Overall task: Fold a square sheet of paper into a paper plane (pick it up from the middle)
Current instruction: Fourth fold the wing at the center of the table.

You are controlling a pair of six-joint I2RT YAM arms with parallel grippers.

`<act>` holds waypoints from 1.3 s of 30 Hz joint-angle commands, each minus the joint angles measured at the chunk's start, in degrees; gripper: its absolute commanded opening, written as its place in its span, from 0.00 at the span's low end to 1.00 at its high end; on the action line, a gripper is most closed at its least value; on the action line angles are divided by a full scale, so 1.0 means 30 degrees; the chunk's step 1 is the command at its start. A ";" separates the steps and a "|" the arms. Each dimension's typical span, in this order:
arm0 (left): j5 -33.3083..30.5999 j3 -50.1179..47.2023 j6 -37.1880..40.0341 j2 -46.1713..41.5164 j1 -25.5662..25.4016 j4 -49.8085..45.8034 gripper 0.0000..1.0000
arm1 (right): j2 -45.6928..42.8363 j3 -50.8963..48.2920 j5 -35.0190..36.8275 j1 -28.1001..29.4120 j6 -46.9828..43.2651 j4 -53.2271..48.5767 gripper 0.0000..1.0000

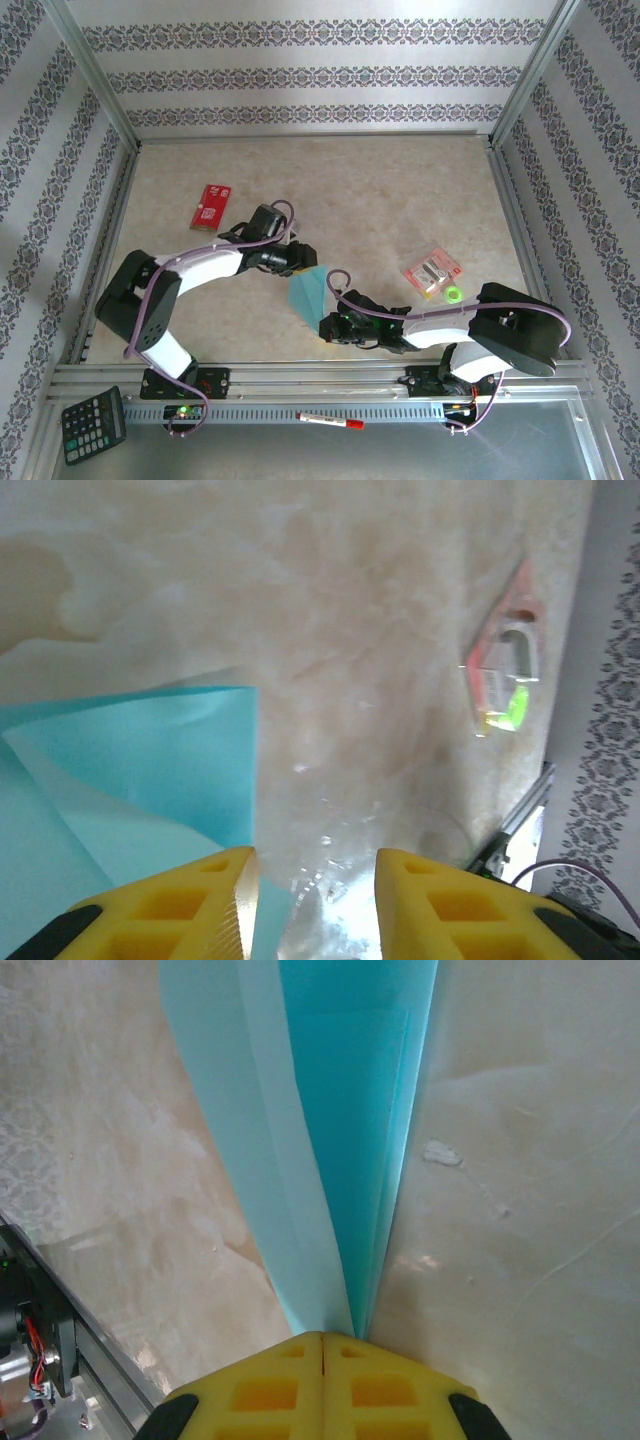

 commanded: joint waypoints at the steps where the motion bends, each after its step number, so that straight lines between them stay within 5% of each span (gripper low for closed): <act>1: -0.0231 -0.1156 -0.0547 -0.1634 0.0240 -0.1002 0.34 | 0.1543 -0.1069 -0.0518 -0.0147 0.0384 -0.3752 0.00; 12: 0.0447 -0.3713 -0.1614 -0.3295 -0.1834 -0.0906 0.00 | 0.2103 -0.1011 -0.1201 -0.0662 -0.0183 -0.4080 0.00; 23: 0.0274 -0.4485 -0.3096 -0.1067 -0.3883 0.1977 0.00 | 0.1718 -0.0883 -0.1068 -0.0752 -0.0410 -0.4835 0.00; 39: 0.0084 -0.4910 -0.3470 0.0734 -0.4660 0.3758 0.00 | 0.1832 -0.0642 -0.1071 -0.0750 -0.0535 -0.5352 0.00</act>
